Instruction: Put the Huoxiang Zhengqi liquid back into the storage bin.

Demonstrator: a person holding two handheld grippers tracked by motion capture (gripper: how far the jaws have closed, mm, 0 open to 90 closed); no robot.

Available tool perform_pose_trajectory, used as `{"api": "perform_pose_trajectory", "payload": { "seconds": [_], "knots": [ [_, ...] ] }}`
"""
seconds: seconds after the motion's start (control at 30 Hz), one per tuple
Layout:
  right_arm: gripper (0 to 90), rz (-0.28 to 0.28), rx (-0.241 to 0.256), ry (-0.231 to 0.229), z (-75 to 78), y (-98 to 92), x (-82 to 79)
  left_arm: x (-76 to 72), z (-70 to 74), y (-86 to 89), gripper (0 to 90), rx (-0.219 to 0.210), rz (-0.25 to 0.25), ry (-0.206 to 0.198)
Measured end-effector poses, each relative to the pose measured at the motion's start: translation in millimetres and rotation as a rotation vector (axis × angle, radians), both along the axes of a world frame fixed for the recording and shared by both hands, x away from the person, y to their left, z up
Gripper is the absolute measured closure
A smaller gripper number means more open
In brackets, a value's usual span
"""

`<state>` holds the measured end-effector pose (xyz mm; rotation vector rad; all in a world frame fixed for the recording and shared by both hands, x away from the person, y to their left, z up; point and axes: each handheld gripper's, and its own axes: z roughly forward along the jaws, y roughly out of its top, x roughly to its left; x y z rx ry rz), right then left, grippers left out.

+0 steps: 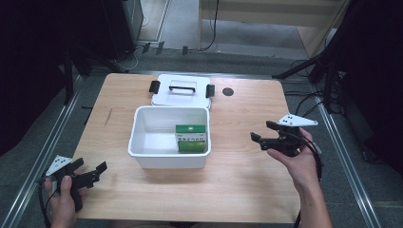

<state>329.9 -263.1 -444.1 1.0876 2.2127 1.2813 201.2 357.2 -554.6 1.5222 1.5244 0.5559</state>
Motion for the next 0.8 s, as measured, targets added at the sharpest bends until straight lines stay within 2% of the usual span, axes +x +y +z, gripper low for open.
{"api": "perform_pose_trajectory", "payload": {
  "seconds": [0.23, 0.33, 0.53, 0.67, 0.8],
  "knots": [
    [21.5, -0.084, 0.042, -0.047, -20.4, -19.3, -11.2, 0.2, -0.1, 0.4, 0.0, -0.001, 0.001, 0.003],
    [21.5, -0.119, 0.024, -0.061, -31.1, -26.9, -15.1, 0.3, -0.2, 0.2, 0.0, 0.000, 0.001, 0.004],
    [21.7, -0.182, 0.057, -0.069, -47.6, -45.9, -25.7, 0.5, -0.2, 0.0, 0.0, 0.002, 0.002, 0.005],
    [21.8, -0.219, 0.049, -0.076, -57.4, -58.1, -34.7, 0.6, -0.2, 0.1, 0.0, 0.002, 0.002, 0.007],
    [22.0, -0.226, 0.065, -0.076, -67.6, -69.4, -44.2, 0.7, -0.3, -0.1, 0.0, 0.003, 0.000, 0.009]
  ]
}}
